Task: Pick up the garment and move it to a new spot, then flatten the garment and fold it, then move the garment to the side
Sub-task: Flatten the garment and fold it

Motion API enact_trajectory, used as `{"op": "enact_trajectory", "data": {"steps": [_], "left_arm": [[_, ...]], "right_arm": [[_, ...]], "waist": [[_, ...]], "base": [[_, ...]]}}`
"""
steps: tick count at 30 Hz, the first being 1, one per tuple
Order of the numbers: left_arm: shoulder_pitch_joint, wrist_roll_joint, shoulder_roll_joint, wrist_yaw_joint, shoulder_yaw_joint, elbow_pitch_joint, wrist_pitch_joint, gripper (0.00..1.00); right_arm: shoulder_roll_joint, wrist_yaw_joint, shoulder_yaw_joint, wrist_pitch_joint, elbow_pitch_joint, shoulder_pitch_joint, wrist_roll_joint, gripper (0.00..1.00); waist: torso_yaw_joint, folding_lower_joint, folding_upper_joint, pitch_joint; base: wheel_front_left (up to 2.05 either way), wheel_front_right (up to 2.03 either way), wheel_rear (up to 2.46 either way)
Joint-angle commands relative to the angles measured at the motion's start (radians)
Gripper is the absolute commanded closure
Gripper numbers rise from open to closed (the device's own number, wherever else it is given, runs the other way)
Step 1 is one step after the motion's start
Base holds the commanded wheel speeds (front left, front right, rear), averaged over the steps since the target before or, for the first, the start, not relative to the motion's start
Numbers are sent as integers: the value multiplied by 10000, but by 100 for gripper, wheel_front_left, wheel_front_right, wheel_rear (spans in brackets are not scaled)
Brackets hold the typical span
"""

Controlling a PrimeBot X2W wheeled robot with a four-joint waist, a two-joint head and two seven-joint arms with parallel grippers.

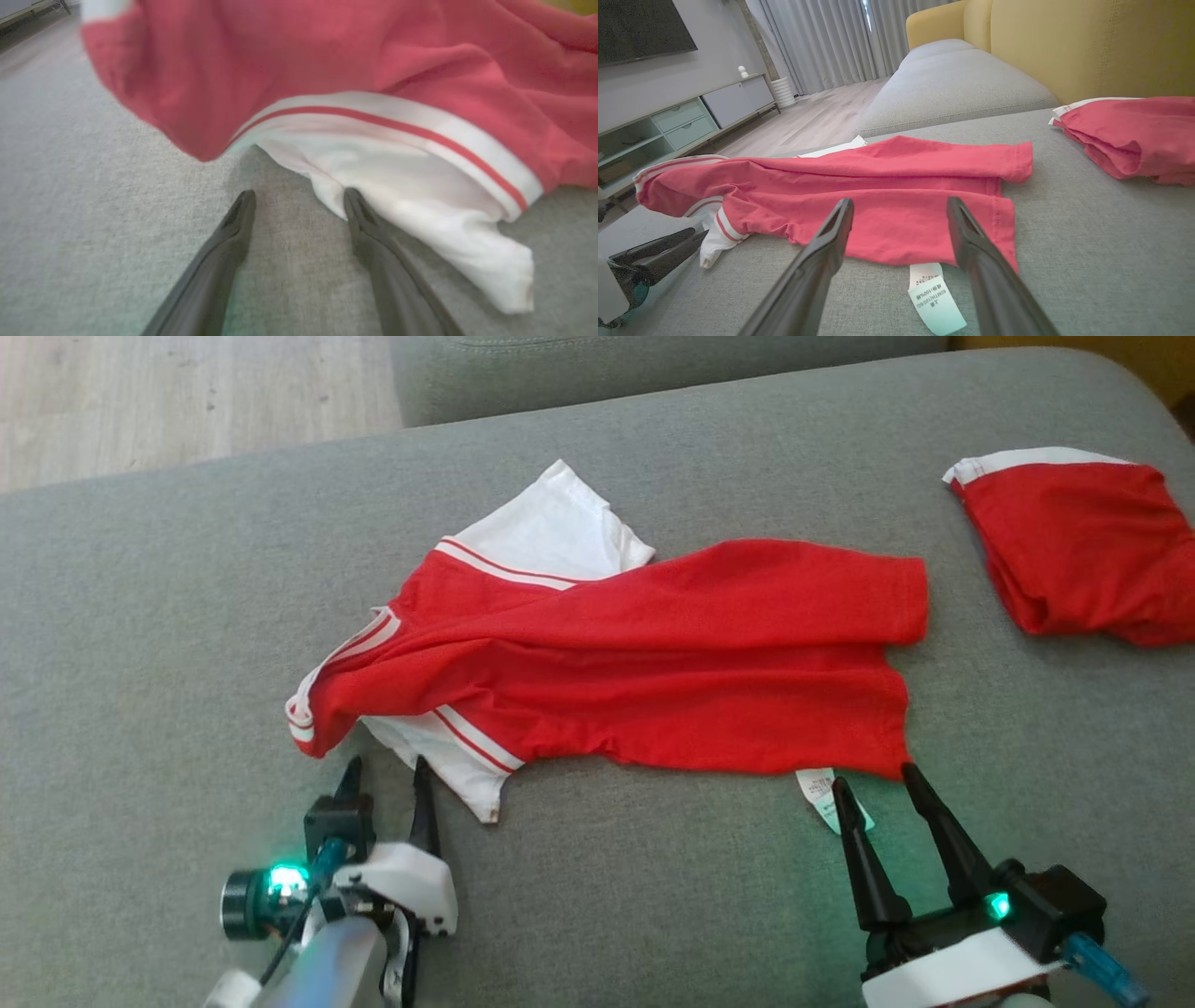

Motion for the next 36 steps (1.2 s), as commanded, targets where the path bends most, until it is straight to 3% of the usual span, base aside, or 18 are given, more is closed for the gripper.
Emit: {"op": "enact_trajectory", "data": {"steps": [1, 4, 5, 6, 7, 10, 15, 18, 27, 36], "left_arm": [[-332, -76, 85, 92, 243, -71, -32, 0], [-603, -219, 85, 21, 57, 420, -35, 0], [-662, -244, 85, -43, -42, 568, -36, 26], [-704, -286, 85, -135, -155, 696, -30, 73], [-719, -344, 84, -268, -294, 826, 42, 100], [-693, -578, 84, -595, -664, 992, 104, 100], [-494, -842, 84, -630, -780, 480, -22, 100], [-205, -872, 174, -557, -514, -574, -52, 100], [1037, -878, 1141, -202, 421, -4647, -52, 100], [1565, -1082, 1626, 180, 742, -6393, 544, 100]], "right_arm": [[-177, 35, 186, -38, -263, -289, 24, 0], [-165, 35, 169, -38, -248, -296, 21, 0], [-159, 35, 164, -38, -240, -295, 19, 0], [-153, 35, 156, -38, -229, -292, 18, 0], [-145, 35, 145, -38, -218, -286, 16, 0], [-122, 35, 98, -38, -194, -233, 5, 0], [-51, 35, -203, -38, -93, -13, -75, 0], [57, 35, -619, -38, 331, 158, -228, 0], [464, 35, -1843, -38, 2569, -189, -1108, 0], [640, 35, -2494, -38, 4806, -1646, -2093, 0]], "waist": [[-24, 0, 0, 9], [-99, 0, 0, 9], [-114, 0, 0, -4], [-124, 0, 0, -23], [-127, 0, 0, -54], [-95, 0, 0, -179], [142, 0, 0, -438], [381, 0, 0, -585], [1140, 0, 0, -731], [1357, 0, 0, -575]], "base": [[0, 0, 0], [0, 0, 0], [0, 0, 0], [0, 0, 0], [0, 0, 0], [0, 0, 0], [0, 0, 0], [0, 0, 0], [0, 0, 0], [0, 0, 0]]}}
